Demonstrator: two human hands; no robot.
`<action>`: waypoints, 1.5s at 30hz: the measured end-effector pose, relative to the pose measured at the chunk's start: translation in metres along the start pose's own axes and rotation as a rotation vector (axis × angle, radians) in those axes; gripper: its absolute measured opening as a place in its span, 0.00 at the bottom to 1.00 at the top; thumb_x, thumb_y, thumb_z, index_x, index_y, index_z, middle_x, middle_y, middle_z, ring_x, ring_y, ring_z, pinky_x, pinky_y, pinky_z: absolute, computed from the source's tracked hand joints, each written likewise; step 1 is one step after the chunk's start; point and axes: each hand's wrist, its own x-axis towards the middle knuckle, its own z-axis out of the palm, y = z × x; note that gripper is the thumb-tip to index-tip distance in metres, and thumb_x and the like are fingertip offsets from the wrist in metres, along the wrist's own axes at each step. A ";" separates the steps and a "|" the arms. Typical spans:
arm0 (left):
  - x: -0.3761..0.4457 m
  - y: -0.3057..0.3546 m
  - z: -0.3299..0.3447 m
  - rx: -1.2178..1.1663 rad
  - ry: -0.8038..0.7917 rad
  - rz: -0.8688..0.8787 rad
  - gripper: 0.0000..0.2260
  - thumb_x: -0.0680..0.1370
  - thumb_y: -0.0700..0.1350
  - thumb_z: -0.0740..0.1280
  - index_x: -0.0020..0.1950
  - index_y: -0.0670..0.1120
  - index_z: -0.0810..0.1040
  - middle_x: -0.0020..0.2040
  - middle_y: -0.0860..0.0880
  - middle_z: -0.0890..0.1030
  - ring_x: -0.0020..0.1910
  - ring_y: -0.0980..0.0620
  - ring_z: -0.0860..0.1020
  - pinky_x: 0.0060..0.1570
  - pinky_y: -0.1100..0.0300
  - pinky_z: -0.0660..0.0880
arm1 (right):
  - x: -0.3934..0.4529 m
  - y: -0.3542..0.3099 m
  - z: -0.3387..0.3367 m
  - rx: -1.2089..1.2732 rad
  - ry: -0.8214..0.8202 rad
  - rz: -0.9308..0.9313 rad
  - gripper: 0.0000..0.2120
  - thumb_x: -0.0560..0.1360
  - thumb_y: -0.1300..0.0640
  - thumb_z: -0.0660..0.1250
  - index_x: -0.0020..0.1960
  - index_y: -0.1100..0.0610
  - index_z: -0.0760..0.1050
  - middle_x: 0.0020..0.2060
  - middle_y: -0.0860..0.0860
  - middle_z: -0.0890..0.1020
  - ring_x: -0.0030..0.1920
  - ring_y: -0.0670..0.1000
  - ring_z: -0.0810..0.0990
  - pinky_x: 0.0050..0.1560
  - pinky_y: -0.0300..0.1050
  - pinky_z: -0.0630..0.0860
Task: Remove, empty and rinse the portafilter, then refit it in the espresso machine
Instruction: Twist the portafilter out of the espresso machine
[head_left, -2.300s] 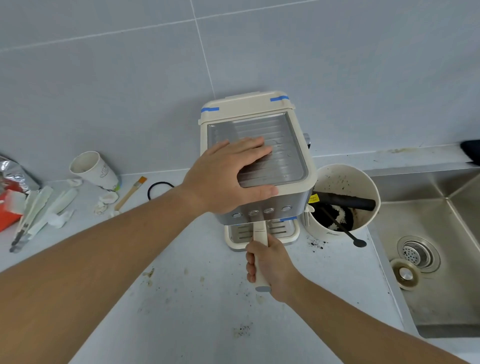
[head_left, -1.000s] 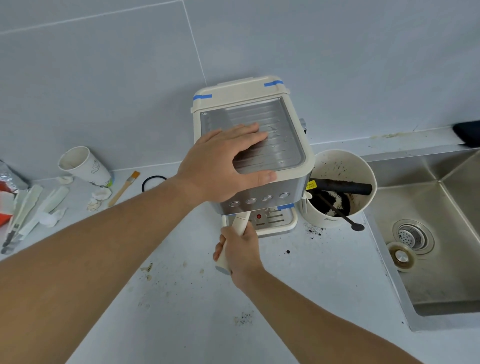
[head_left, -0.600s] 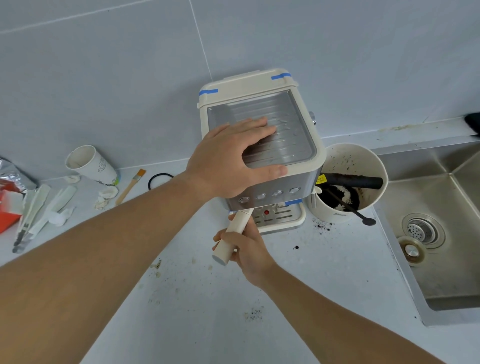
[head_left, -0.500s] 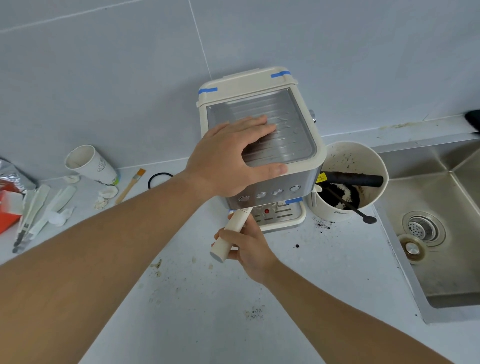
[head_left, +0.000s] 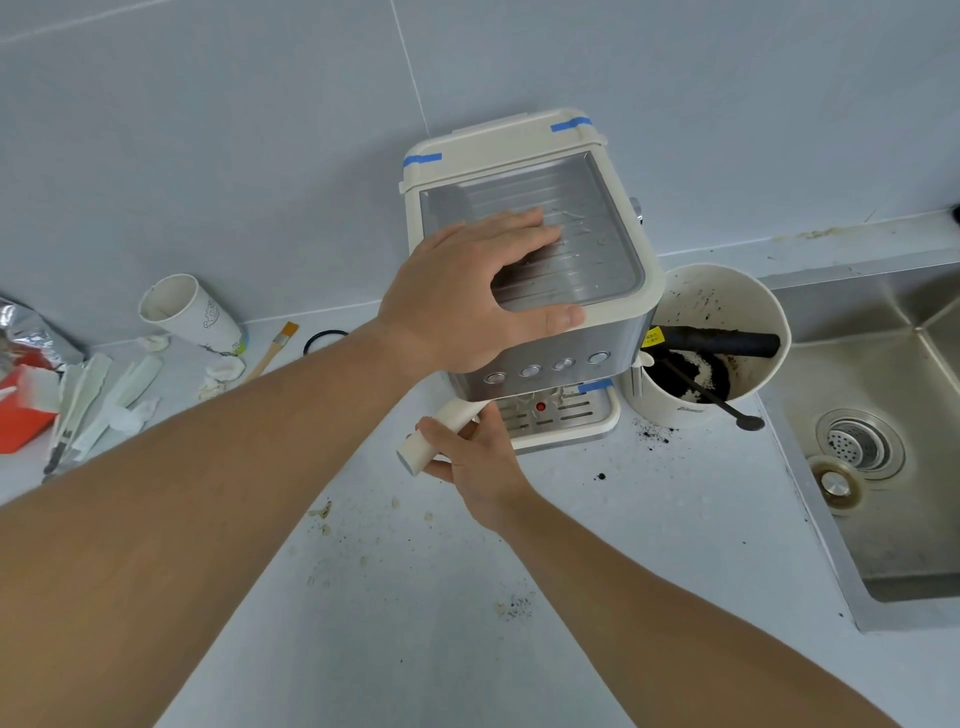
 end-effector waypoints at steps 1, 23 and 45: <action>0.000 0.000 0.000 0.000 0.000 0.001 0.35 0.69 0.72 0.62 0.72 0.58 0.68 0.75 0.58 0.65 0.74 0.59 0.61 0.73 0.50 0.57 | 0.001 0.001 0.000 0.022 -0.001 -0.001 0.16 0.75 0.66 0.72 0.56 0.55 0.68 0.57 0.60 0.76 0.62 0.61 0.79 0.48 0.51 0.84; 0.000 0.001 0.001 -0.008 0.004 -0.032 0.35 0.67 0.72 0.62 0.72 0.61 0.68 0.75 0.61 0.65 0.73 0.57 0.63 0.72 0.53 0.59 | -0.043 0.022 -0.041 -0.085 -0.039 0.183 0.18 0.75 0.67 0.71 0.58 0.54 0.69 0.56 0.63 0.77 0.54 0.61 0.81 0.55 0.61 0.81; -0.004 0.006 0.000 0.049 -0.053 -0.050 0.33 0.71 0.70 0.60 0.74 0.60 0.63 0.77 0.59 0.62 0.74 0.51 0.63 0.72 0.50 0.59 | -0.142 -0.036 -0.108 -0.284 -0.192 0.275 0.15 0.72 0.70 0.68 0.55 0.59 0.69 0.41 0.59 0.81 0.40 0.59 0.84 0.40 0.50 0.81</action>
